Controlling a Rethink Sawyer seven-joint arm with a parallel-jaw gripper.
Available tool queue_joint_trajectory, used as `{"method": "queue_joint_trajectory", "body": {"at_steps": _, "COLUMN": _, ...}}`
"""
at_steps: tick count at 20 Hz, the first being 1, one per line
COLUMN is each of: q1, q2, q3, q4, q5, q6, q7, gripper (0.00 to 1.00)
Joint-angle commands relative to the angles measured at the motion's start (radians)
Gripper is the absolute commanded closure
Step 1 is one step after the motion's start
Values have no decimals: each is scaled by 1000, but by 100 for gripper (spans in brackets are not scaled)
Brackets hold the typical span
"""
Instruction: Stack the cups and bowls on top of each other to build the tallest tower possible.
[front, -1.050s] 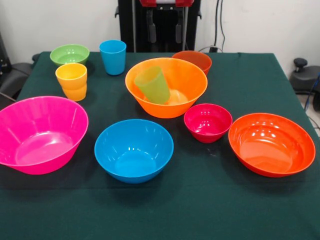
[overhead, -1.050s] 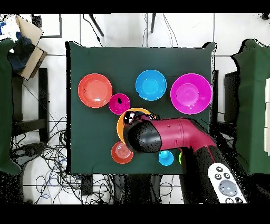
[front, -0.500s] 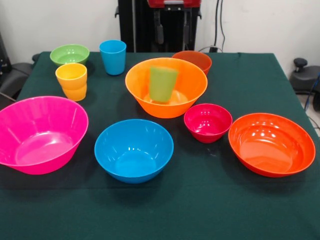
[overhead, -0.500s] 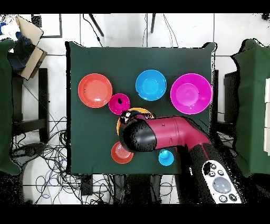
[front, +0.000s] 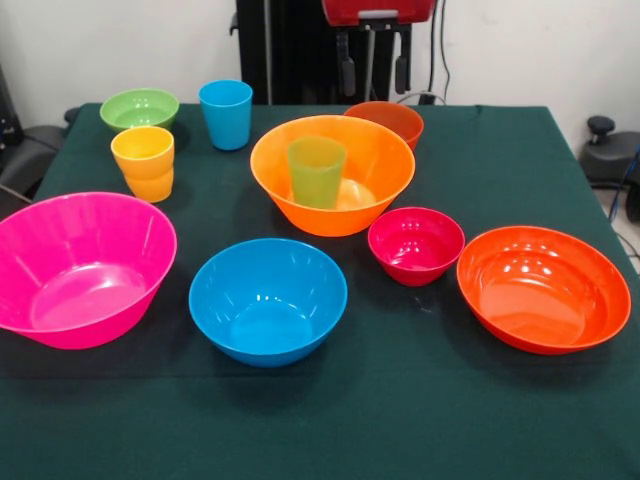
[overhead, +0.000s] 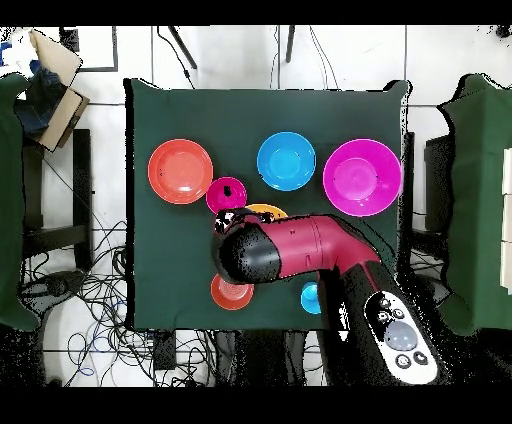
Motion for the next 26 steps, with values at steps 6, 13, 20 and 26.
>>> {"method": "queue_joint_trajectory", "body": {"at_steps": 6, "q1": 21, "q2": 55, "q3": -2, "q4": -49, "q5": -79, "q6": 83, "q7": -81, "gripper": 0}}
{"method": "queue_joint_trajectory", "body": {"at_steps": 13, "q1": 24, "q2": 48, "q3": -2, "q4": -46, "q5": -75, "q6": 85, "q7": -77, "gripper": 0}}
{"method": "queue_joint_trajectory", "body": {"at_steps": 20, "q1": -24, "q2": 63, "q3": 36, "q4": -56, "q5": -43, "q6": 106, "q7": -122, "gripper": 0}}
{"method": "queue_joint_trajectory", "body": {"at_steps": 26, "q1": -142, "q2": -81, "q3": 151, "q4": -6, "q5": 110, "q6": 255, "q7": -223, "gripper": 0}}
